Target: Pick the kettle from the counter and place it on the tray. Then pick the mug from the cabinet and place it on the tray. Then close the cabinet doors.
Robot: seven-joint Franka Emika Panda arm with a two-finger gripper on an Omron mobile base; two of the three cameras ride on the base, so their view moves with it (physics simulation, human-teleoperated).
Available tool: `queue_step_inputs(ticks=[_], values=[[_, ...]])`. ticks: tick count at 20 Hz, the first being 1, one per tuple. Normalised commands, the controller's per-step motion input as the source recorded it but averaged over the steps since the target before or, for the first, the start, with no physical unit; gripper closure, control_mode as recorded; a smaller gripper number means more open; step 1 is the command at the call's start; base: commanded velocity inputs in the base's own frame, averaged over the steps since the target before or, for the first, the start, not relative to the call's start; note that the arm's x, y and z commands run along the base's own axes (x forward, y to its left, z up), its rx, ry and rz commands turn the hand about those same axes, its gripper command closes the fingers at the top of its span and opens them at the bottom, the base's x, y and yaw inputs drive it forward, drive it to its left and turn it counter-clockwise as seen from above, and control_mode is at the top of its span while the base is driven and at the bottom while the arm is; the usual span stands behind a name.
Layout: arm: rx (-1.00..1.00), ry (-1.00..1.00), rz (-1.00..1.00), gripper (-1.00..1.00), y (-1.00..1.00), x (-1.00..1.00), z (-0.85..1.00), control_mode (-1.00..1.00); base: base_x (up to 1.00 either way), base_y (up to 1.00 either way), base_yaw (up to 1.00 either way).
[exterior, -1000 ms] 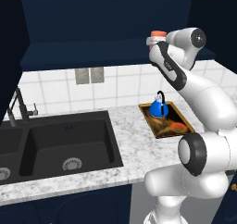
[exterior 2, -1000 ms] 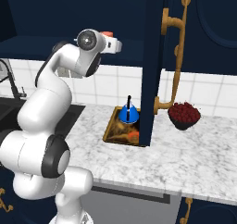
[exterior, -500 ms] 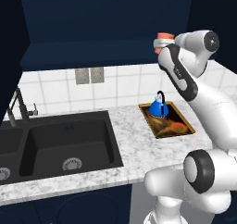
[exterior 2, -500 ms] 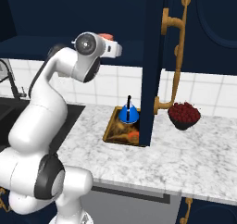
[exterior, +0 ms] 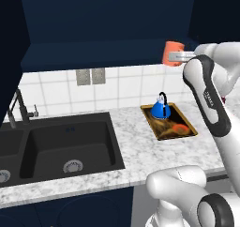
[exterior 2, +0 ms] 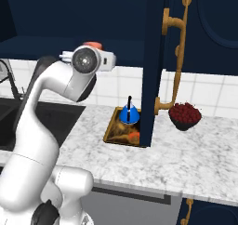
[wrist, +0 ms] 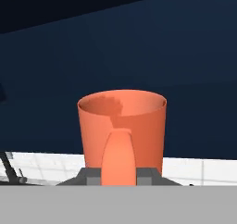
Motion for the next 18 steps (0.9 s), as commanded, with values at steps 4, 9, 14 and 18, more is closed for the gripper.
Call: queue_step_inputs(ticks=[4, 9, 14, 18], values=[[-0.12, 0.0, 0.07, 1.0, 0.37, -0.88, -0.48, -1.0, 0.0, 0.0, 0.0], [-0.15, 0.05, 0.07, 1.0, 0.35, -0.63, -0.64, -1.0, 0.0, 0.0, 0.0], [-0.1, 0.19, 0.08, 1.0, 0.19, -0.02, -0.72, -1.0, 0.0, 0.0, 0.0], [-0.01, 0.08, 0.1, 1.0, -0.03, 0.38, -0.73, -1.0, 0.0, 0.0, 0.0]])
